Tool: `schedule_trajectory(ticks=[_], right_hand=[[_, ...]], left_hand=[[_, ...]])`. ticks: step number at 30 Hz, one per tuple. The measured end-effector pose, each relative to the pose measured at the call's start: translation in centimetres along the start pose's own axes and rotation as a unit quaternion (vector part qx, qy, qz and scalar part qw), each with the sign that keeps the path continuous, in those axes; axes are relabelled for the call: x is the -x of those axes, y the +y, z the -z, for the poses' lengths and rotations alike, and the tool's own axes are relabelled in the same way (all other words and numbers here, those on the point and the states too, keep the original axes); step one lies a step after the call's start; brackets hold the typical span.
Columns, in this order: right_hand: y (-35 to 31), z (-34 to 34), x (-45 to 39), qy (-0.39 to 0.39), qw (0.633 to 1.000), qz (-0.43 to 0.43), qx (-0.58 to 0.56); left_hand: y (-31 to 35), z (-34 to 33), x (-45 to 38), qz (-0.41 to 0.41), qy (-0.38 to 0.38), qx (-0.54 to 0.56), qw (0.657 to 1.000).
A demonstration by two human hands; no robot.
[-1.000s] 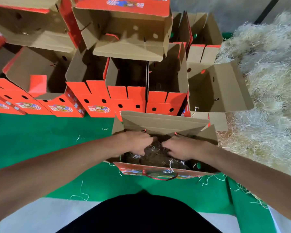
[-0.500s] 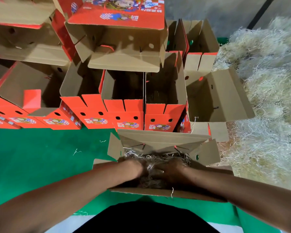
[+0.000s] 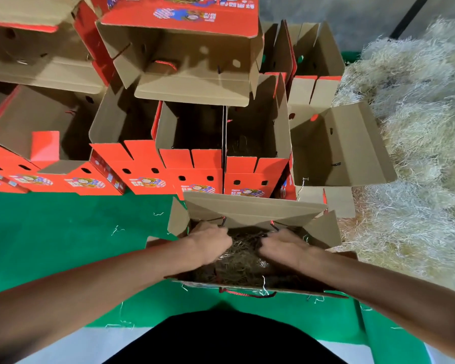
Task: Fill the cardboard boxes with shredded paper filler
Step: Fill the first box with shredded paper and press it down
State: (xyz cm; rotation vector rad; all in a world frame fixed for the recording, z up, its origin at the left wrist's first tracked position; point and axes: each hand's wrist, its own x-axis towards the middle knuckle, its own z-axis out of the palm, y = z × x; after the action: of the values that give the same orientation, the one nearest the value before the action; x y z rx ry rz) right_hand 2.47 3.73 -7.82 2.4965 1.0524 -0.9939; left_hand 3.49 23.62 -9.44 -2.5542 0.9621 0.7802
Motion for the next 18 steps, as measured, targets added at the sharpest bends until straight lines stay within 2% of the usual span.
schedule_trajectory(ticks=[2, 4, 5, 7, 8, 10, 13, 15, 18], right_hand=[[-0.4, 0.6, -1.1, 0.052, 0.998, 0.029, -0.026], [-1.2, 0.5, -3.0, 0.065, 0.994, 0.035, -0.078], [-1.6, 0.2, -4.0, 0.046, 0.994, 0.034, -0.09], [-2.4, -1.3, -5.9, -0.012, 0.997, 0.038, -0.073], [-2.6, -2.1, -6.4, -0.018, 0.998, 0.047, -0.045], [-2.6, -3.7, -6.9, -0.019, 0.999, 0.043, -0.014], [-2.8, -4.8, -7.1, 0.017, 0.999, 0.03, 0.033], [-2.3, -4.8, -7.0, -0.014, 0.998, 0.017, 0.056], [-1.1, -4.7, -6.5, -0.054, 0.996, -0.052, 0.043]], left_hand=[[0.1, 0.1, -0.6, -0.023, 0.046, 0.004, 0.999], [0.5, -0.4, -1.4, -0.023, 0.016, 0.068, 0.997], [0.7, -0.8, -1.7, -0.004, -0.022, 0.128, 0.992], [1.2, -2.3, -2.8, 0.097, -0.078, 0.267, 0.955], [1.3, -3.1, -3.4, 0.136, -0.1, 0.293, 0.941], [1.4, -4.6, -4.5, 0.137, -0.136, 0.244, 0.95], [1.3, -5.6, -4.7, 0.08, -0.18, 0.097, 0.976], [1.0, -6.2, -4.9, 0.063, -0.207, -0.018, 0.976], [0.5, -6.1, -5.0, 0.064, -0.227, -0.063, 0.97]])
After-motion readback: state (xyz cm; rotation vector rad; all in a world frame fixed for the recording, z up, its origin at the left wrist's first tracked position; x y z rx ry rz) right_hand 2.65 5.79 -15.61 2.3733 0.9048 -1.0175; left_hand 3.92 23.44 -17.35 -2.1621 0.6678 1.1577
